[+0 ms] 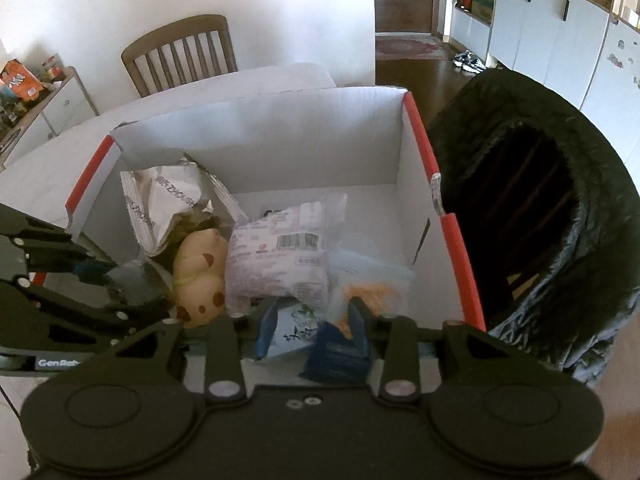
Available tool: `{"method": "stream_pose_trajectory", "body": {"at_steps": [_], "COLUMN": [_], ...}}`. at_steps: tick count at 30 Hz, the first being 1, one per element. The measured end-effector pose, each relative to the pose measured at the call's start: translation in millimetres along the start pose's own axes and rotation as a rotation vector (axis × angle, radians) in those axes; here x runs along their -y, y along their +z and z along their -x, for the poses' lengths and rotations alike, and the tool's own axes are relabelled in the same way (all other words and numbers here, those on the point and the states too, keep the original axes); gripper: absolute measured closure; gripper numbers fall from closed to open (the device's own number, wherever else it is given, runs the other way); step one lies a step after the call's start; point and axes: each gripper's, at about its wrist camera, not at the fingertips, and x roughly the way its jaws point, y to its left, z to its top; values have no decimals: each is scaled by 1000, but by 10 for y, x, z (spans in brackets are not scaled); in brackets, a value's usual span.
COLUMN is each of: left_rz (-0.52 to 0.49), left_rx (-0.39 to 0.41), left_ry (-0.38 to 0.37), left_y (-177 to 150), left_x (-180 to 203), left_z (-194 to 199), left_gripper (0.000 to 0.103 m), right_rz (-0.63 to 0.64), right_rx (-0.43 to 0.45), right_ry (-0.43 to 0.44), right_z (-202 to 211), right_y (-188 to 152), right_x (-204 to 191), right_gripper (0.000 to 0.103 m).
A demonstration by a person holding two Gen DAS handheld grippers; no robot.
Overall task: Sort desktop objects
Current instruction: 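Lower both items into the box and open both grippers, then withdraw both grippers from the red box back toward the table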
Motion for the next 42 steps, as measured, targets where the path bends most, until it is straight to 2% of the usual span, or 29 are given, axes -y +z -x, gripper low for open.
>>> {"method": "stream_pose_trajectory", "body": {"at_steps": [2, 4, 6, 8, 9, 10, 14, 19, 30, 42], "left_rz": [-2, -4, -7, -8, -6, -3, 5, 2, 10, 34], "left_rx": [0, 4, 15, 24, 33, 43, 83, 119, 193, 301], "left_ry": [2, 6, 7, 9, 10, 7, -2, -5, -23, -52], "left_y": [-3, -6, -6, 2, 4, 4, -5, -49, -249, -623], "left_x": [15, 23, 33, 43, 42, 40, 34, 57, 54, -110], "left_z": [-9, -11, 1, 17, 33, 54, 146, 249, 561, 983], "left_gripper": [62, 60, 55, 51, 48, 46, 35, 35, 35, 35], "right_rz": [4, 1, -3, 13, 22, 24, -9, -33, -32, -9], "right_rx": [2, 9, 17, 31, 42, 51, 69, 89, 115, 167], "right_ry": [4, 18, 55, 53, 50, 58, 97, 117, 151, 149], "right_z": [7, 33, 65, 102, 124, 145, 209, 284, 510, 820], "right_y": [-2, -10, -14, -13, -12, -10, 8, 12, -4, -47], "right_x": [6, 23, 23, -2, -12, -10, 35, 54, -64, -438], "right_gripper": [61, 48, 40, 31, 23, 20, 18, 13, 11, 11]}}
